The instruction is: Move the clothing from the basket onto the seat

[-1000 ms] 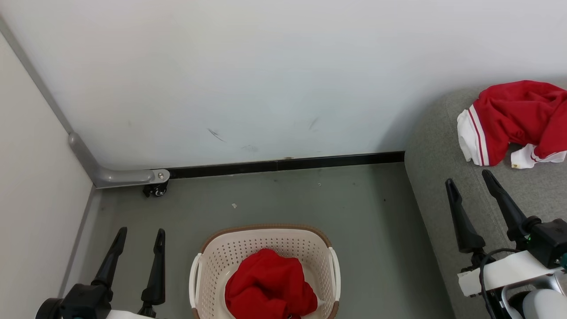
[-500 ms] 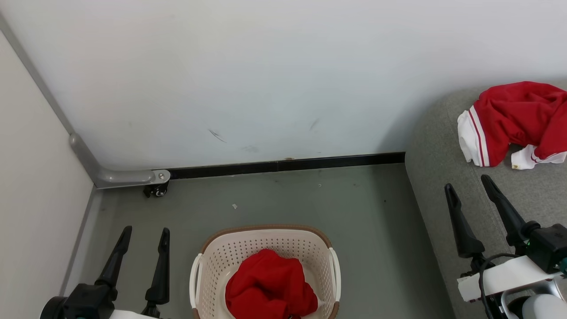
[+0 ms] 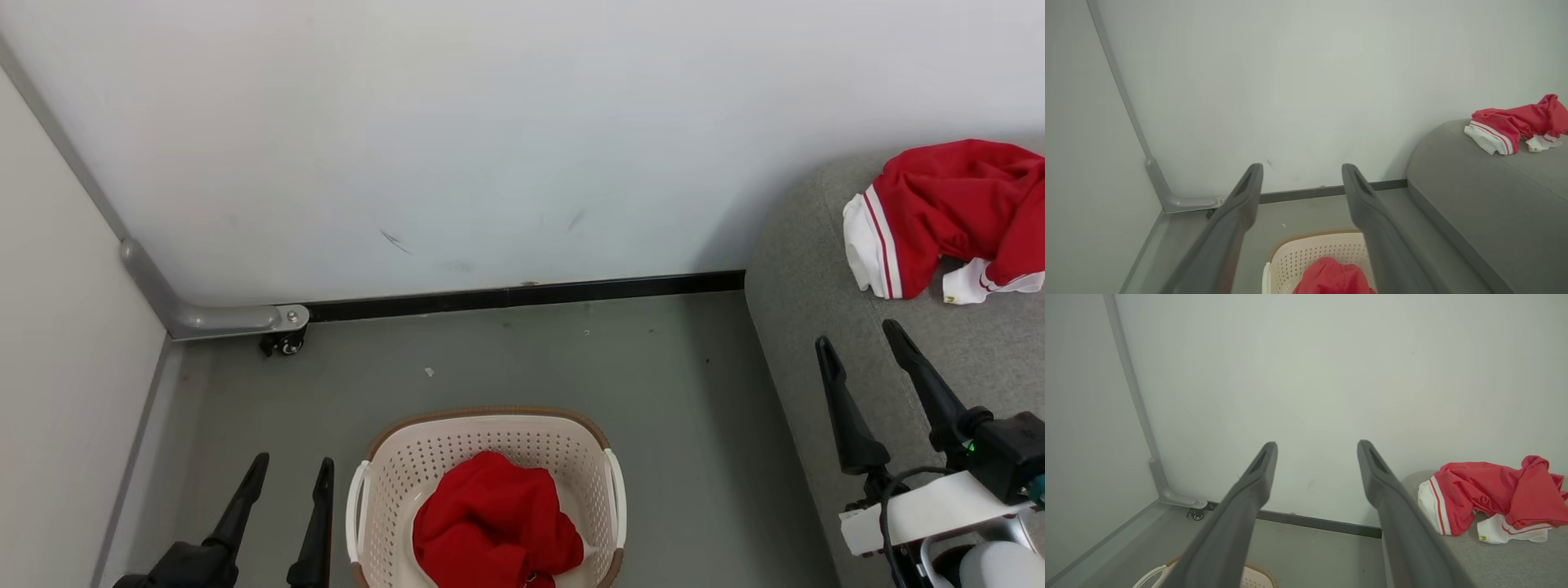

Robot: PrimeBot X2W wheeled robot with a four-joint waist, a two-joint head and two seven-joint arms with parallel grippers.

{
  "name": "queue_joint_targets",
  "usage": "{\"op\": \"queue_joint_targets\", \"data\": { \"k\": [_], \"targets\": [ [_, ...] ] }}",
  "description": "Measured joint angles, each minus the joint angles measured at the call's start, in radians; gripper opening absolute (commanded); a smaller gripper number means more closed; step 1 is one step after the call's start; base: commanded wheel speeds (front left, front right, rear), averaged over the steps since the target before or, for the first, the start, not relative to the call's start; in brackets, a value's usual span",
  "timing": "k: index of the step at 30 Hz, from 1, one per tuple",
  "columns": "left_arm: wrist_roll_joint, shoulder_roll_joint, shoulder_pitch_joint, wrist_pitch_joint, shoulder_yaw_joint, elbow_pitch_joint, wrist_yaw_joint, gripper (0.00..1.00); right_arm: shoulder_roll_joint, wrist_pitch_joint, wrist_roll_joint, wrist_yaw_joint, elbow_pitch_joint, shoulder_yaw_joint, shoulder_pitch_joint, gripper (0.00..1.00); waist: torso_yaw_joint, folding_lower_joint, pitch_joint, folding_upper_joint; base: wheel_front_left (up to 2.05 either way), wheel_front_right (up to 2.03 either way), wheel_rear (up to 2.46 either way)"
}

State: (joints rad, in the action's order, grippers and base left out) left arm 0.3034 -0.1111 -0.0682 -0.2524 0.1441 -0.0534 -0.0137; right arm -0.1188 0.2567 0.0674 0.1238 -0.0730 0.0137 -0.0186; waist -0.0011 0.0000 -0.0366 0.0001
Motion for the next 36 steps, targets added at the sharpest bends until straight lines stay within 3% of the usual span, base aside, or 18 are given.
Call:
{"op": "queue_joint_targets", "data": {
  "k": [17, 36],
  "targets": [
    [0.004, 0.003, 0.05, 0.024, 0.062, -0.106, 0.053, 1.0, -0.012, 0.0, 0.002, 0.0, -0.044, -0.046, -0.014, 1.0, -0.016, 0.0, -0.073, 0.0, 0.0, 0.0, 0.0],
    [0.012, 0.013, 0.215, 0.095, 0.105, -0.229, 0.087, 1.0, -0.014, 0.0, 0.039, 0.0, -0.115, -0.06, -0.16, 1.0, -0.051, 0.0, -0.217, 0.0, 0.0, 0.0, 0.0]
  ]
}}
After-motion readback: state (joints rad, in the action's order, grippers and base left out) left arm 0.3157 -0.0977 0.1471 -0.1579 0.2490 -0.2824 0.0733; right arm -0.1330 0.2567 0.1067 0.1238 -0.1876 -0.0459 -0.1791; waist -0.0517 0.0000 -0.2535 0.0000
